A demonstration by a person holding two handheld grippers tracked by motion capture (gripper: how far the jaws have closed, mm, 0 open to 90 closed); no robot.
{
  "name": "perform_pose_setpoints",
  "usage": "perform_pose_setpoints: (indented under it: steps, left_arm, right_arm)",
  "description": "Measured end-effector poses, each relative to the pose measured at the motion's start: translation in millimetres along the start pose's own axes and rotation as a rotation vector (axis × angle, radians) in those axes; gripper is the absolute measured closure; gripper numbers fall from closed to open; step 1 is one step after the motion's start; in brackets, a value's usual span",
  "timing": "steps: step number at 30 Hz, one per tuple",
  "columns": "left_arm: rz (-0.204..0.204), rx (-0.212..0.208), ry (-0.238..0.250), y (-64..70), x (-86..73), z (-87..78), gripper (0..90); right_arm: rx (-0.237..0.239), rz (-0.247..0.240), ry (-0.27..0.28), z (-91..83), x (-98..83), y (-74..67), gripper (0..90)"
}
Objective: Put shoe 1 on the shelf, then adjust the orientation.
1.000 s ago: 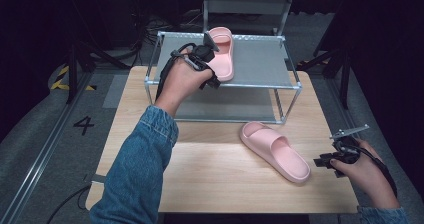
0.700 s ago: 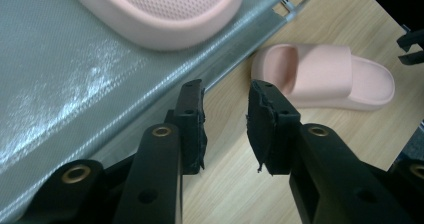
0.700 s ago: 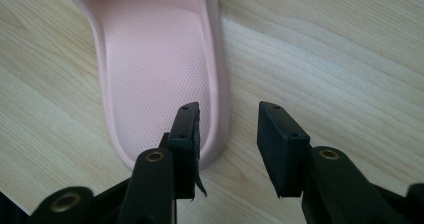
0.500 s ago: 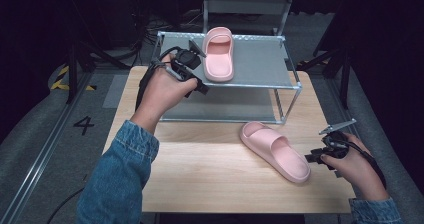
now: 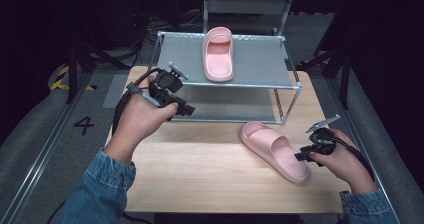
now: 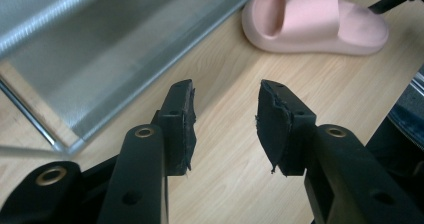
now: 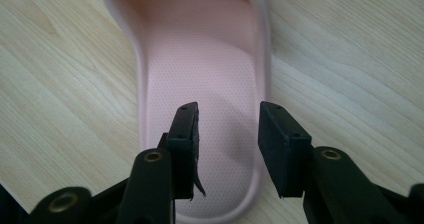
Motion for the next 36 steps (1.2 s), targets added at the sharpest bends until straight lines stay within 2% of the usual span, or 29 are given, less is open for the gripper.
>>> perform_pose_setpoints:
  steps: [1, 9, 13, 22, 29, 32, 36]
  left_arm:
    - [0.000, 0.000, 0.000, 0.0, 0.0, 0.0, 58.0]
    - [0.001, -0.023, -0.002, -2.7, -40.0, 3.6, 56.0]
    - [0.016, -0.030, -0.003, -4.6, -59.1, 12.4, 52.4]
    - [0.002, -0.052, 0.005, -9.0, -97.2, 33.1, 46.1]
    - [-0.012, -0.029, 0.015, -15.0, -115.5, 39.0, 43.7]
    - [-0.021, -0.011, 0.000, -17.7, -123.2, 41.6, 41.7]
    - [-0.029, -0.005, 0.016, -19.7, -129.2, 44.5, 38.7]
  right_arm:
    - [0.000, 0.000, 0.000, 0.0, 0.0, 0.0, 61.1]
    - [0.033, -0.054, -0.020, 6.4, 6.0, -14.4, 58.7]
    - [0.047, -0.066, -0.021, 9.5, 8.5, -20.0, 58.4]
    - [0.073, -0.100, -0.024, 13.7, 14.3, -31.1, 58.0]
    - [0.079, -0.117, -0.027, 20.1, 19.1, -36.4, 58.7]
    - [0.082, -0.120, -0.028, 22.8, 20.8, -38.0, 58.5]
    - [0.092, -0.128, -0.032, 26.7, 23.2, -41.0, 58.5]
Point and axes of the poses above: each handheld gripper's, and its own axes: z roughly forward along the jaws, x roughly out of its top, y roughly to its right, the point moved 8 cm from there along z, roughly forward along the jaws, and after that the axes turned 8 degrees about y, right-handed, at the moved point
